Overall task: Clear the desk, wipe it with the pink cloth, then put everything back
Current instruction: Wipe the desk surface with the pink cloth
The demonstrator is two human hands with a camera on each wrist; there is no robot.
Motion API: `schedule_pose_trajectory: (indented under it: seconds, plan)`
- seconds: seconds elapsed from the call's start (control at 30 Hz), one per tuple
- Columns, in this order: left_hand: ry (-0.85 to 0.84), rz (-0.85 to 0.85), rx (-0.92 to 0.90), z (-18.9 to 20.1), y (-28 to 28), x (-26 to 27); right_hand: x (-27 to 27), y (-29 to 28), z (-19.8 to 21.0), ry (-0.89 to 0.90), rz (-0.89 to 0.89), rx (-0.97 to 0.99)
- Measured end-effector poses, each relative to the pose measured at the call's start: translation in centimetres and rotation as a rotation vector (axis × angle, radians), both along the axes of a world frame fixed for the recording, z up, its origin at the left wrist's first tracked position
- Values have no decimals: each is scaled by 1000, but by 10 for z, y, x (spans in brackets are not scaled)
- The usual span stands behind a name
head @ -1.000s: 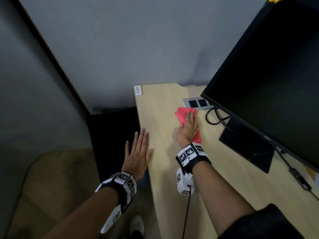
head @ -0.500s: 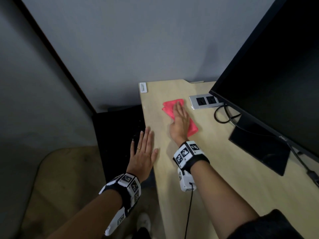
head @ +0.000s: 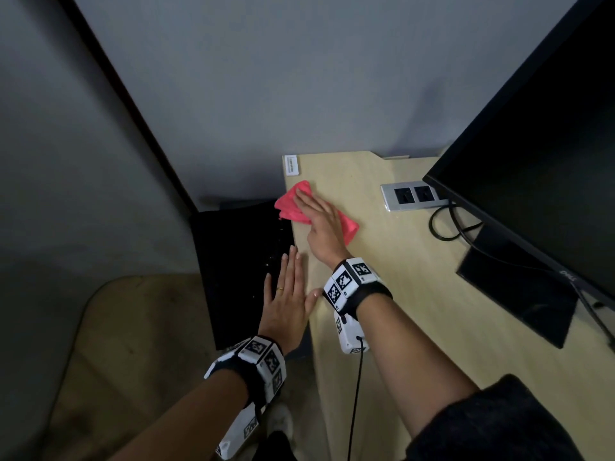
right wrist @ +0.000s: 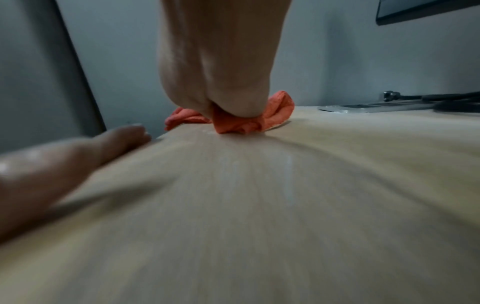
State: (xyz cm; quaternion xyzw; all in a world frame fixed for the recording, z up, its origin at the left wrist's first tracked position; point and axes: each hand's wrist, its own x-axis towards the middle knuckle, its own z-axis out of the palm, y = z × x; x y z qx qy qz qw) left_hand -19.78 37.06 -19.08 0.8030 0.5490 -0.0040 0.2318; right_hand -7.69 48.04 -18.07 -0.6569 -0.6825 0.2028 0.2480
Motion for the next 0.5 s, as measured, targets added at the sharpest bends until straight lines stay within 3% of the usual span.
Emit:
schedule_pose_trajectory:
  seconds: [0.17, 0.5]
  plan:
    - [-81, 125, -95, -3, -17, -13, 0, -21, -1, -25, 79, 28]
    - [-57, 165, -137, 8, -29, -44, -10, -103, -1, -47, 139, 29]
